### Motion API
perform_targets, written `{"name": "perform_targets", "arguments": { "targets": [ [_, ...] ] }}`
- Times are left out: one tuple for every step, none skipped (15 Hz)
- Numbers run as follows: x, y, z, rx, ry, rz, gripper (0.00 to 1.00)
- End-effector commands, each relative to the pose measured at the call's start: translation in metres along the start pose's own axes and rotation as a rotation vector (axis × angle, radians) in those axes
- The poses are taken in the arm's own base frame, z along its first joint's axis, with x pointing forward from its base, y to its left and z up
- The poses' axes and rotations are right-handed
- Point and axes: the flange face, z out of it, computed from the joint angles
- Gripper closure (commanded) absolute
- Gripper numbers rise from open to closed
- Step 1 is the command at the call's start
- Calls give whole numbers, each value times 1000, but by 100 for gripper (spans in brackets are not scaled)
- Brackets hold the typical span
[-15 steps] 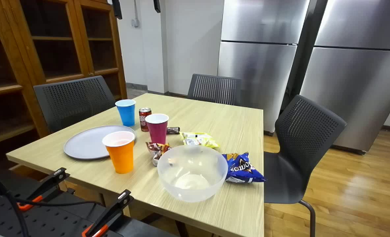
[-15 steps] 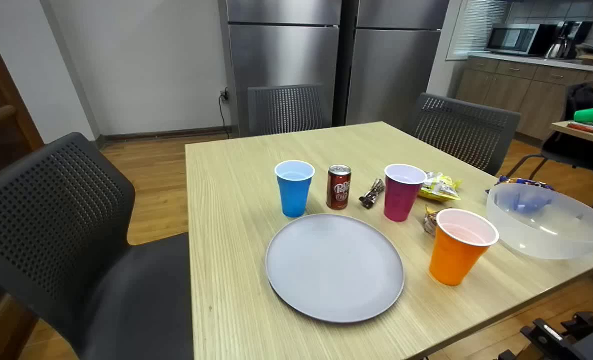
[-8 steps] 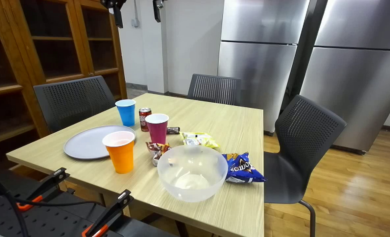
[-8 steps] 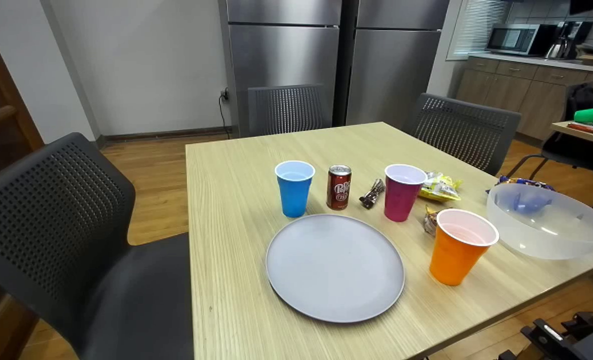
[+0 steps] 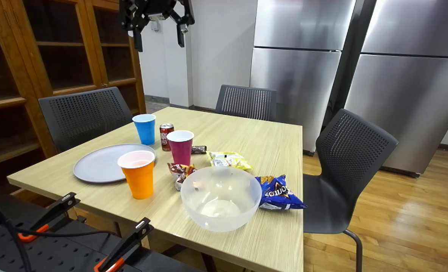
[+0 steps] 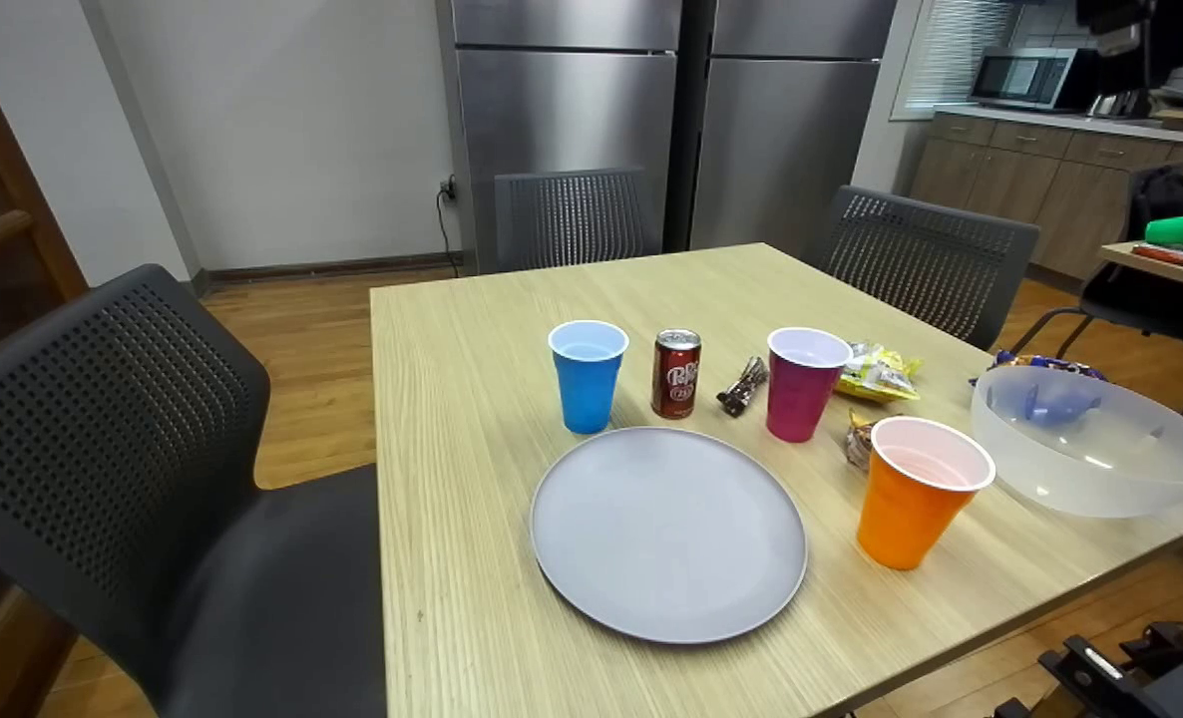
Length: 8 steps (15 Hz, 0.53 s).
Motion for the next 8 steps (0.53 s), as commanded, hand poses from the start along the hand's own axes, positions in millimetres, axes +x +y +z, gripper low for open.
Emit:
{"name": "perform_targets", "arguments": {
  "targets": [
    [14,-4,9,17,-1,33,0],
    [17,-4,13,24,0,33,0],
    [21,-5,16,31,5,40,0],
    [25,-6,19,39,10,43,0],
    [29,-7,22,47,19,51,0],
    [34,-7,26,56,26,55,0],
    [38,-8,29,63,31,56,0],
    [42,-9,32,67,40,65,0]
  ]
}}
